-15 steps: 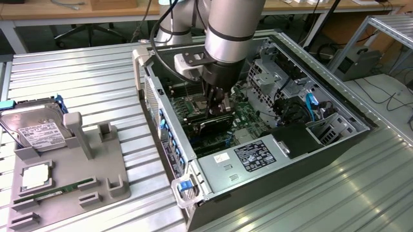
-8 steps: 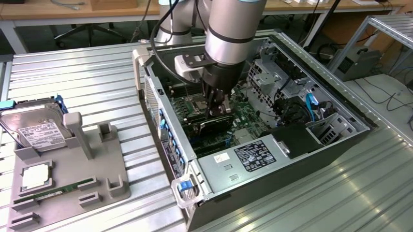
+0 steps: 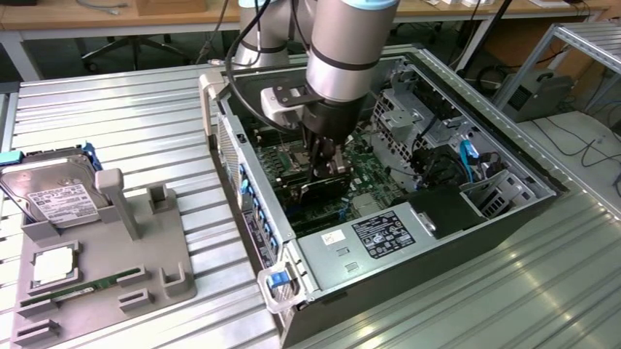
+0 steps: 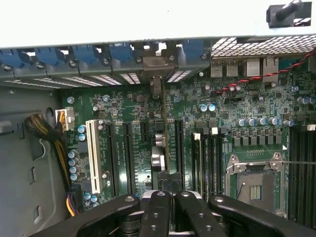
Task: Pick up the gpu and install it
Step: 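Press down on the gpu until it lock into place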
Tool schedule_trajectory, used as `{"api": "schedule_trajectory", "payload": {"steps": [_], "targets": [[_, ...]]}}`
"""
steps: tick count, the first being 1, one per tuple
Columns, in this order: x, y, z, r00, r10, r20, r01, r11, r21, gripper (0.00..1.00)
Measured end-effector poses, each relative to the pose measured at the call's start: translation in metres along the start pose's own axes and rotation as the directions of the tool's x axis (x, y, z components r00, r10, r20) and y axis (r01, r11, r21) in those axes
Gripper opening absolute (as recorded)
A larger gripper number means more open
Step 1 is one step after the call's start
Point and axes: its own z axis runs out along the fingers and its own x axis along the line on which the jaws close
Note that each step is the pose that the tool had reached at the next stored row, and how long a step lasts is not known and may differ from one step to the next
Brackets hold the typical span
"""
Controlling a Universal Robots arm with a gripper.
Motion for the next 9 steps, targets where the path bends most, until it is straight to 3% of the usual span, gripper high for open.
{"api": "schedule_trajectory", "payload": {"steps": [9], "targets": [[-0.0019, 0.0008, 0.0040, 1.0000, 0.000, -0.0001, 0.000, 1.0000, -0.0001, 0.11]]}}
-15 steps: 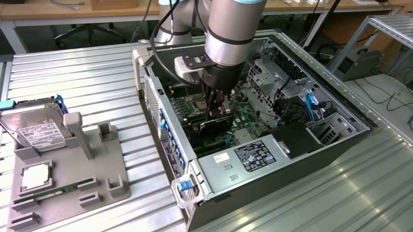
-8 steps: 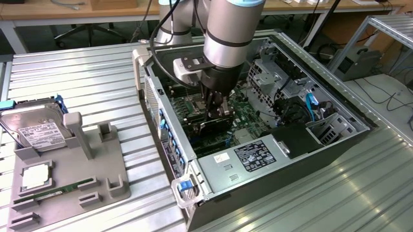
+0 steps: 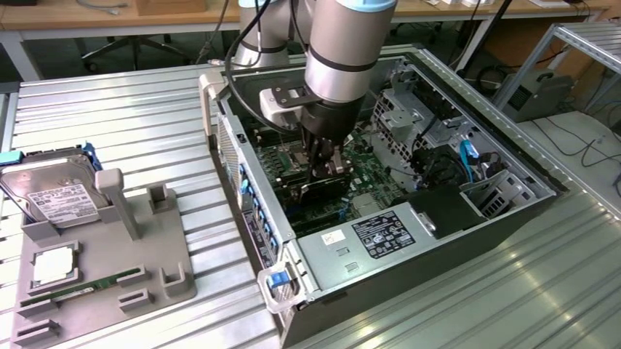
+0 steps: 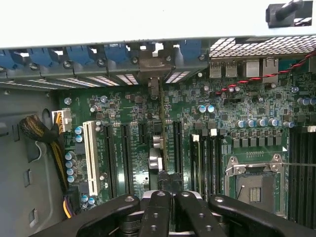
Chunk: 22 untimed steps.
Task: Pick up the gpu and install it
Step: 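Press down on the gpu until it lock into place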
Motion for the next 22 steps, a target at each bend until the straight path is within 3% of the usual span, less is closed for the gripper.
{"api": "schedule_trajectory", "payload": {"steps": [22], "targets": [[-0.0001, 0.0004, 0.0047, 1.0000, 0.000, 0.0001, 0.000, 1.0000, 0.0002, 0.11]]}}
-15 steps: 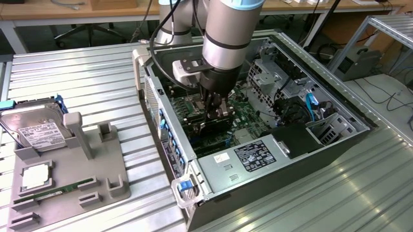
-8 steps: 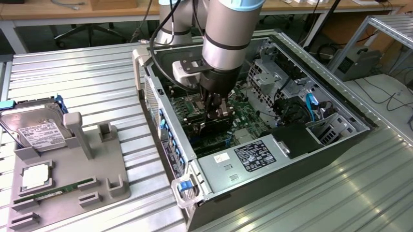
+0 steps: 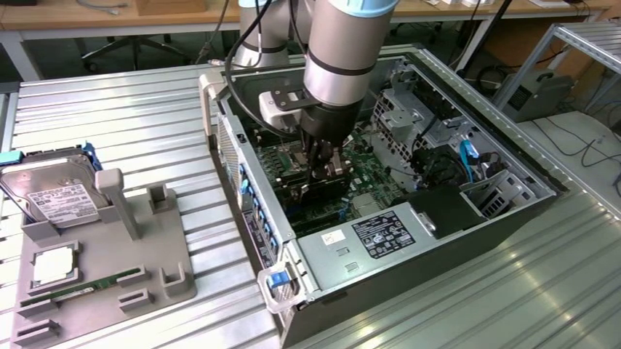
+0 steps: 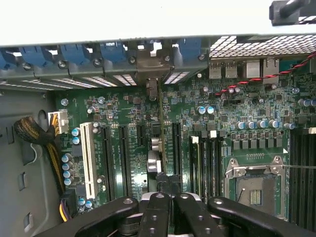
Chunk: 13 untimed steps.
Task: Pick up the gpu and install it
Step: 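Press down on the gpu until it lock into place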
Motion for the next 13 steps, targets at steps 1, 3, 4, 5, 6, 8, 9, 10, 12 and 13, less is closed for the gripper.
{"api": "schedule_trajectory", "payload": {"steps": [1, 3, 4, 5, 6, 8, 9, 10, 12, 13], "targets": [[0.0001, 0.0005, 0.0004, 1.0000, 0.000, -0.0003, 0.000, 1.0000, -0.0002, 0.11], [0.0001, 0.0007, 0.0004, 1.0000, 0.000, -0.0003, 0.000, 1.0000, -0.0002, 0.11], [0.0001, 0.0013, 0.0006, 1.0000, 0.000, -0.0003, 0.000, 1.0000, -0.0001, 0.11], [0.0002, 0.0021, 0.0009, 1.0000, 0.000, -0.0005, 0.000, 1.0000, -0.0002, 0.11], [0.0002, 0.0032, 0.0011, 1.0000, 0.000, -0.0006, 0.000, 1.0000, -0.0003, 0.11], [0.0002, 0.0034, 0.0012, 1.0000, 0.000, -0.0005, 0.000, 1.0000, -0.0002, 0.11], [0.0002, 0.0035, 0.0013, 1.0000, 0.000, -0.0002, 0.000, 1.0000, -0.0001, 0.11], [0.0002, 0.0037, 0.0013, 1.0000, 0.000, -0.0002, 0.000, 1.0000, -0.0001, 0.11], [0.0002, 0.0037, 0.0013, 1.0000, 0.000, -0.0002, 0.000, 1.0000, -0.0001, 0.11], [0.0003, 0.0037, 0.0014, 1.0000, 0.000, -0.0004, 0.000, 1.0000, -0.0002, 0.11]]}}
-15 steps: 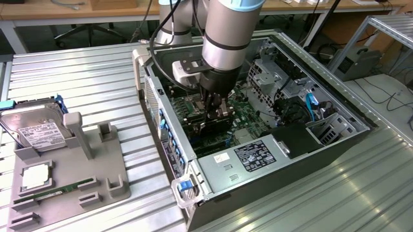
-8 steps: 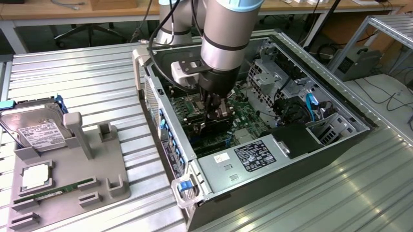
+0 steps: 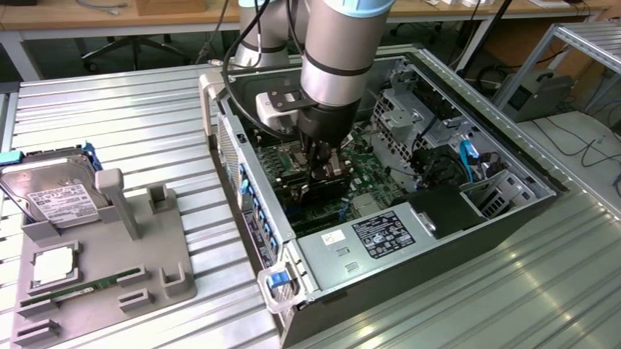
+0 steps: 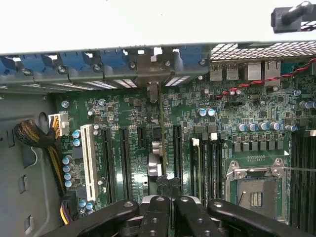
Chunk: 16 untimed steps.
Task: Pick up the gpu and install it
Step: 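Press down on the gpu until it lock into place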
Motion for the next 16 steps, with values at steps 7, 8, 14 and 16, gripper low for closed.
{"api": "schedule_trajectory", "payload": {"steps": [7, 8, 14, 16], "targets": [[0.000, 0.0001, 0.0003, 1.0000, 0.000, 0.0003, 0.000, 1.0000, 0.0001, 0.11], [0.000, 0.0001, -0.0005, 1.0000, 0.000, 0.0008, 0.000, 1.0000, 0.0002, 0.11], [0.000, -0.0004, -0.0164, 1.0000, 0.000, 0.0002, 0.000, 1.0000, 0.0001, 0.11], [-0.001, -0.0005, -0.0221, 1.0000, 0.000, 0.0003, 0.000, 1.0000, 0.0002, 0.11]]}}
